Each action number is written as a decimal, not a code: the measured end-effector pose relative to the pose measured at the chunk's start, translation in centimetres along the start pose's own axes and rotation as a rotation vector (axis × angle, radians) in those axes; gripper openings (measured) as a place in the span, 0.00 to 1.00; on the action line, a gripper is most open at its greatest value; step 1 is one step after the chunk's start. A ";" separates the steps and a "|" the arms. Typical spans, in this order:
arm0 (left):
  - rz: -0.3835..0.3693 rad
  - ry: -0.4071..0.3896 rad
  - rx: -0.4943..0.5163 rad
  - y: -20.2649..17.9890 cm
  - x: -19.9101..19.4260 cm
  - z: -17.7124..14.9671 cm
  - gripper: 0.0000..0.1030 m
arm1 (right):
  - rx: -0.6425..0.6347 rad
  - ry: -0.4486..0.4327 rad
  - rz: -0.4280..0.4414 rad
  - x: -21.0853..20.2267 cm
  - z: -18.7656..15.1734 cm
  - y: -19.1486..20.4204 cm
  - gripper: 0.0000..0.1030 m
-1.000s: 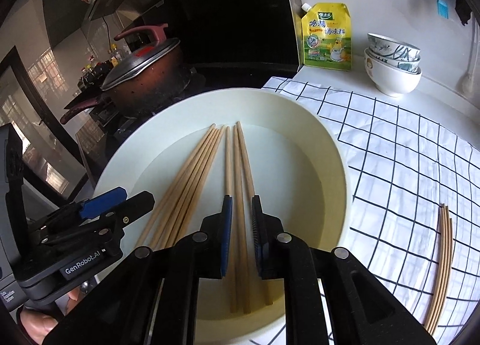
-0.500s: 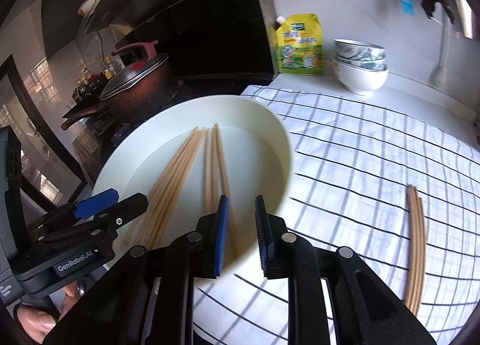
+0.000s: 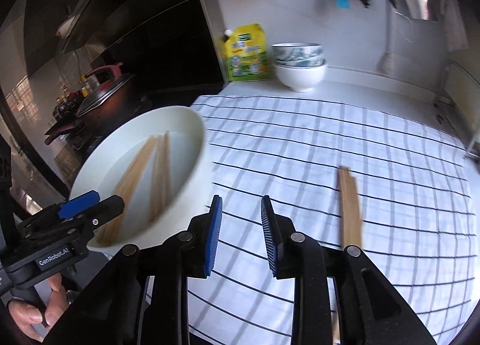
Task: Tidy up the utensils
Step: 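Move both open grippers back from the basin to the chopstick bundle, then push another chopstick apart from the bundle with the right gripper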
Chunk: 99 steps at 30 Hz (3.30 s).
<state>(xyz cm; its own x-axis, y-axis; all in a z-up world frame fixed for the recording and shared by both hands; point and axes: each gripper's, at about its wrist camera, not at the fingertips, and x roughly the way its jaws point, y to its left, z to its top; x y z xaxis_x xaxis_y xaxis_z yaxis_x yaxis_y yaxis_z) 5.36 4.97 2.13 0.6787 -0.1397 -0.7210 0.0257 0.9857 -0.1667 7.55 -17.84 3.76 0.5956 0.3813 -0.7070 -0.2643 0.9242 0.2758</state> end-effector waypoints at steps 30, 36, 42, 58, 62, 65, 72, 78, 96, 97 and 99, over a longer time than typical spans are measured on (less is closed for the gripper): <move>-0.117 0.125 0.052 -10.4 5.0 -5.2 0.70 | 0.072 0.110 -0.165 1.9 -6.4 -12.8 0.33; -0.104 0.138 0.055 -11.0 5.9 -5.9 0.71 | 0.026 0.127 -0.193 2.4 -6.8 -12.5 0.33; -0.099 0.152 0.050 -11.4 6.6 -6.3 0.72 | -0.028 0.150 -0.219 2.6 -7.1 -12.3 0.32; -0.093 0.178 0.078 -15.1 9.8 -6.8 0.76 | 0.040 0.122 -0.211 1.6 -7.3 -15.0 0.06; -0.074 0.168 0.105 -16.0 10.4 -6.7 0.78 | 0.082 0.118 -0.206 1.0 -7.4 -16.4 0.06; -0.062 0.163 0.125 -16.4 10.8 -6.6 0.79 | 0.093 0.118 -0.199 0.8 -7.4 -16.7 0.06; -0.042 0.152 0.153 -17.4 11.1 -6.5 0.80 | 0.103 0.091 -0.193 0.1 -7.2 -17.0 0.13; -0.012 0.155 0.183 -18.1 11.4 -6.5 0.80 | 0.132 0.081 -0.196 -0.3 -7.1 -17.9 0.16; 0.047 0.161 0.218 -17.9 11.5 -6.2 0.64 | 0.138 0.080 -0.190 -0.5 -7.1 -18.3 0.27; 0.046 0.161 0.218 -17.8 11.4 -6.2 0.61 | 0.133 0.081 -0.188 -0.4 -7.1 -18.2 0.27; 0.053 0.161 0.223 -17.2 11.0 -6.3 0.60 | 0.126 0.084 -0.188 -0.4 -7.1 -18.1 0.28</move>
<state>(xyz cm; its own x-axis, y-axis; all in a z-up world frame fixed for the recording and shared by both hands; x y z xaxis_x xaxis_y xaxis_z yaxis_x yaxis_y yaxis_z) 7.73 -14.09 -7.20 0.5582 -0.0832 -0.8255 0.1662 0.9860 0.0130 6.70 -34.84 -5.58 0.5588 0.2038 -0.8039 -0.0549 0.9763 0.2093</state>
